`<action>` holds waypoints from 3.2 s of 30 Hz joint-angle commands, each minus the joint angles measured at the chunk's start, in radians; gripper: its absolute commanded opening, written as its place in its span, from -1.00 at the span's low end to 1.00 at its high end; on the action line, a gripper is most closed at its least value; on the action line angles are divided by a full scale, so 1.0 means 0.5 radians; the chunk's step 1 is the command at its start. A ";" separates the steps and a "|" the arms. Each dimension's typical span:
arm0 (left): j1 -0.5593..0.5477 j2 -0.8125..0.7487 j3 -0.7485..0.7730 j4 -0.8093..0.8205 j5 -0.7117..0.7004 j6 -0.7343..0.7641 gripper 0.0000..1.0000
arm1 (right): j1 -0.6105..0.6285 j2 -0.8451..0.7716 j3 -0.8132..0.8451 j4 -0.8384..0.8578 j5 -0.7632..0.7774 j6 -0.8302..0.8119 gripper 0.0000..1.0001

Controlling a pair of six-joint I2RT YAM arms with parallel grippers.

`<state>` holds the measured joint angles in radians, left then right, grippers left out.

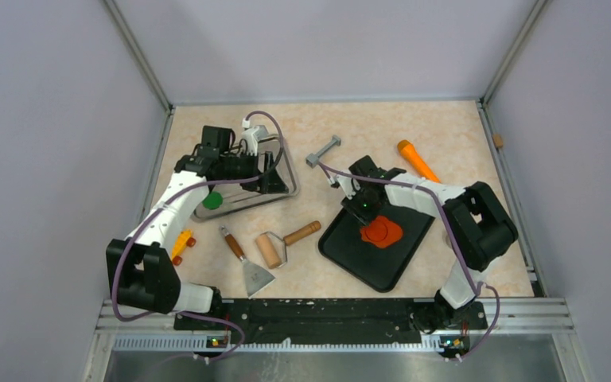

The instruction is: Roll out the dumpling wrappers from the dough

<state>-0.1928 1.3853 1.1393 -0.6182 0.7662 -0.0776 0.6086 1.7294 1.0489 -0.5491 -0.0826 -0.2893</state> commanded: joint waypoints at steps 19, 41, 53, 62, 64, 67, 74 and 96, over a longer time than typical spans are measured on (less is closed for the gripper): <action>0.030 -0.015 -0.005 0.098 0.081 -0.021 0.56 | 0.041 -0.218 0.123 -0.404 -0.111 0.013 -0.94; -0.398 0.137 0.065 0.185 -0.045 0.088 0.54 | -0.110 -0.517 -0.008 -0.457 -0.345 -0.008 -0.38; -0.876 0.871 0.404 0.737 -0.041 -0.305 0.61 | -0.708 -0.848 0.338 -0.546 -1.024 0.084 0.25; -1.048 1.237 0.630 0.753 -0.197 -0.463 0.55 | -0.947 -1.116 0.191 -0.538 -0.992 0.239 0.21; -1.080 1.297 0.675 0.741 -0.238 -0.469 0.48 | -0.959 -1.146 0.159 -0.533 -0.987 0.262 0.19; -1.100 1.380 0.728 0.738 -0.280 -0.500 0.36 | -0.977 -1.179 0.123 -0.529 -0.979 0.282 0.18; -1.121 1.542 0.834 0.713 -0.204 -0.490 0.07 | -1.035 -1.197 0.091 -0.539 -0.991 0.306 0.17; -1.179 1.683 0.863 0.711 -0.130 -0.505 -0.43 | -1.109 -1.206 0.047 -0.513 -1.025 0.336 0.14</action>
<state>-0.7795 2.2150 1.5433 -0.2806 0.7113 -0.3237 0.0708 1.1584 1.0668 -0.8230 -0.5755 -0.1287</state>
